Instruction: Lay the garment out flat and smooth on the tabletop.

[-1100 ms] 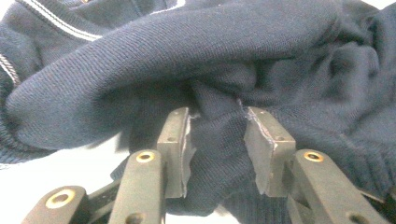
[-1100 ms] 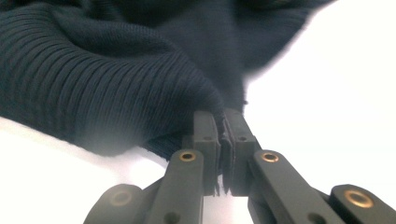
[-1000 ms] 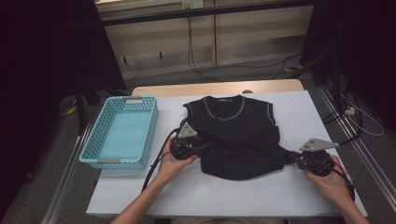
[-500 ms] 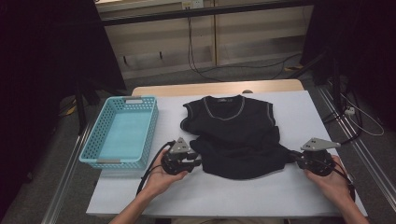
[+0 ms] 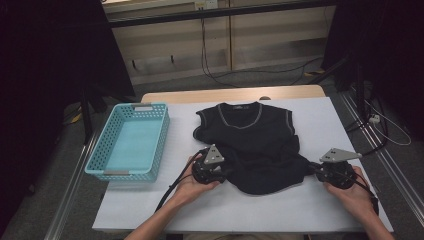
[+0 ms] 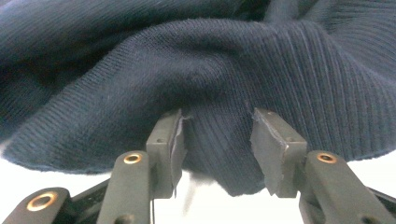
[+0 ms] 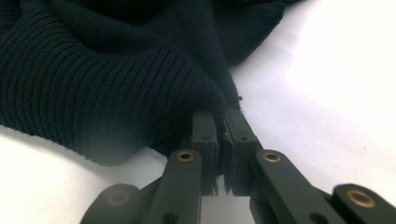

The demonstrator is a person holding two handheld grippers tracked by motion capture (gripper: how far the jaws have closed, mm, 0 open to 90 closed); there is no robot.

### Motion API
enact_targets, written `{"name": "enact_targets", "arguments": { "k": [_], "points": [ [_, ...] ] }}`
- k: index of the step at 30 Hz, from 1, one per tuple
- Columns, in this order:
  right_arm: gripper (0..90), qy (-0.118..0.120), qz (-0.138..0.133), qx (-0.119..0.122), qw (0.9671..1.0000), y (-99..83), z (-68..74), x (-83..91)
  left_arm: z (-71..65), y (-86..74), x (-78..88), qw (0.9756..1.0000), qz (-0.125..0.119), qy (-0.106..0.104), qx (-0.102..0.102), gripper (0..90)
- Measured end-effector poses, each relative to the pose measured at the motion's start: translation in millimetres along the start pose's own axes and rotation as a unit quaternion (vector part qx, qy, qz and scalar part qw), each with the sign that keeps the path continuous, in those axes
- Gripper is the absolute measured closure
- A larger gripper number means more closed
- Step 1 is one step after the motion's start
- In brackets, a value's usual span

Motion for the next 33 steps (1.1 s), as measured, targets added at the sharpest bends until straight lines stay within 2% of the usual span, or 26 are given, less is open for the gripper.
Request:
{"name": "enact_targets", "arguments": {
  "k": [2,5,7,9,14,17,20,24,27,29,33],
  "points": [
    [84.6,0.001,0.001,0.001,1.0000,0.0,0.5,-1.1,2.0,0.9,-1.8,0.9998,0.007,0.011,-0.013,62.4],
    [84.6,0.002,0.000,0.001,1.0000,0.3,0.6,-1.2,5.0,1.2,1.3,0.9999,0.009,-0.003,0.003,80.4],
    [84.6,0.002,-0.001,0.001,1.0000,0.4,0.6,-0.5,7.2,1.8,6.5,0.9997,0.009,-0.011,0.020,83.6],
    [84.6,0.003,-0.005,0.002,1.0000,0.8,0.6,0.1,11.4,4.0,16.8,0.9991,0.002,-0.016,0.040,84.0],
    [84.6,0.008,-0.009,0.001,0.9999,2.1,2.4,1.1,20.1,5.5,46.2,0.9982,-0.010,-0.010,0.059,84.2],
    [84.5,0.011,-0.011,0.001,0.9999,3.2,4.8,1.3,26.6,1.5,63.1,0.9973,-0.016,0.001,0.071,84.2],
    [84.5,0.017,-0.013,0.003,0.9998,5.1,9.5,1.6,31.1,-5.7,77.9,0.9969,-0.011,0.007,0.077,84.2],
    [84.4,0.024,-0.014,0.008,0.9996,7.3,15.8,0.7,27.6,-10.4,96.7,0.9966,-0.006,0.008,0.082,84.2],
    [84.3,0.030,-0.013,0.013,0.9994,8.1,19.5,0.0,25.0,-17.7,99.0,0.9954,-0.007,-0.005,0.095,81.2],
    [84.4,0.028,-0.010,0.012,0.9995,7.5,18.7,-0.3,25.6,-21.6,96.3,0.9959,-0.001,-0.003,0.091,74.9],
    [84.6,0.017,-0.006,0.011,0.9998,4.8,12.1,0.9,29.0,-18.5,95.4,0.9952,-0.018,-0.001,0.096,64.3]
  ]
}}
Point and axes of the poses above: each handheld gripper's, and its own axes: x roughly backward along the jaws, y roughly out of its top, z roughly to its left, the point moved 7 cm from there along -x, roughly forward along the jaws, and after that the axes turned 6 degrees about -z, right-handed, at the moved point
